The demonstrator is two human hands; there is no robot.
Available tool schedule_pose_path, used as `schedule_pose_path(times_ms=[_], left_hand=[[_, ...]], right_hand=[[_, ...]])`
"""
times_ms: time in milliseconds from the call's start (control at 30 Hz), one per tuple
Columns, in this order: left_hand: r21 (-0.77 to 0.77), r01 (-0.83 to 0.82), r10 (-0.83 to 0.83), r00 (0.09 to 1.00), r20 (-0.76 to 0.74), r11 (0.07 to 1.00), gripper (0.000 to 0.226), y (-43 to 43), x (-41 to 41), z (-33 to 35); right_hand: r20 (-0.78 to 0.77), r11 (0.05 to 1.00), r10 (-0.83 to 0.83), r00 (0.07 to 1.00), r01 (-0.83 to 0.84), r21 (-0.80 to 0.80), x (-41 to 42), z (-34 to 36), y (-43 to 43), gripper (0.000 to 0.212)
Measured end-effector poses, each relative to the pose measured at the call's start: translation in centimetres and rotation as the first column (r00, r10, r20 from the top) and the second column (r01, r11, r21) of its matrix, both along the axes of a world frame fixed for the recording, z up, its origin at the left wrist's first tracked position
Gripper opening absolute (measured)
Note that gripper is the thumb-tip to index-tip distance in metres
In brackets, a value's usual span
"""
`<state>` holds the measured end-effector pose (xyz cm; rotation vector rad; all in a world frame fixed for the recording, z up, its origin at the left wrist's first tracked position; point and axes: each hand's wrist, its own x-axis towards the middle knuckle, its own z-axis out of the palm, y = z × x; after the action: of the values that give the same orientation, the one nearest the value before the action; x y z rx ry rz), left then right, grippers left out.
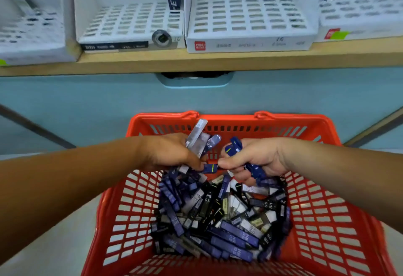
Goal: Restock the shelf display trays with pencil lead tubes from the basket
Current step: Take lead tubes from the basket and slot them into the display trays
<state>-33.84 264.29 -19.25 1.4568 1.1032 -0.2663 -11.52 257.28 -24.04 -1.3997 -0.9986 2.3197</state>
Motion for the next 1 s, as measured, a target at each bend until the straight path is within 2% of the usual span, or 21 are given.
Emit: schedule_pose_path(times_ms=[133,267,367,433,533,633,733,833,900,1000], left_hand=[[-0.19,-0.194,0.22,0.967,0.126,0.962,0.019,-0.6,-1.3,2.7],[-0.227,-0.365,0.412,0.885,0.217,0.903,0.016,-1.8,-2.4,4.0],[-0.264,-0.406,0.472,0.836,0.279,0.875,0.028,-2.7,-2.8,4.0],[-0.264,-0.38,0.449,0.846,0.289,0.887,0.034,-2.8,-2.9,4.2],[-0.246,-0.334,0.403,0.854,0.331,0.91,0.02,-2.7,-2.6,4.7],[-0.24,-0.297,0.372,0.842,0.39,0.924,0.019,-2.3,-2.3,4.9],[-0.11,-0.34,0.354,0.838,0.415,0.934,0.016,-2.0,-2.0,5.2],[-0.029,-0.37,0.332,0.794,0.509,0.929,0.01,-1.9,-1.8,7.0],[-0.021,-0.345,0.29,0.754,0.589,0.939,0.006,-1.4,-1.9,8.8],[-0.042,-0.365,0.29,0.66,0.693,0.93,0.006,-0.1,-1.9,11.7]], right_hand=[[-0.114,0.979,-0.189,0.975,0.197,0.061,-1.4,2.7,-0.4,0.017],[-0.146,0.936,-0.277,0.95,0.301,0.184,-3.1,4.8,-0.6,0.032],[-0.148,0.891,-0.344,0.927,0.372,0.26,-4.0,5.8,-0.4,0.023],[-0.089,0.85,-0.4,0.912,0.405,0.337,-4.7,6.1,-0.1,0.011],[0.042,0.8,-0.466,0.884,0.4,0.447,-5.6,6.2,0.4,0.018],[0.07,0.813,-0.451,0.89,0.377,0.443,-6.1,7.3,0.6,0.025],[0.077,0.817,-0.412,0.908,0.331,0.473,-6.1,9.1,1.0,0.025],[0.117,0.798,-0.368,0.922,0.249,0.548,-6.4,12.4,1.9,0.042],[0.087,0.776,-0.346,0.934,0.233,0.586,-6.9,15.1,2.6,0.051],[-0.032,0.715,-0.385,0.922,0.32,0.621,-7.5,18.2,4.3,0.046]])
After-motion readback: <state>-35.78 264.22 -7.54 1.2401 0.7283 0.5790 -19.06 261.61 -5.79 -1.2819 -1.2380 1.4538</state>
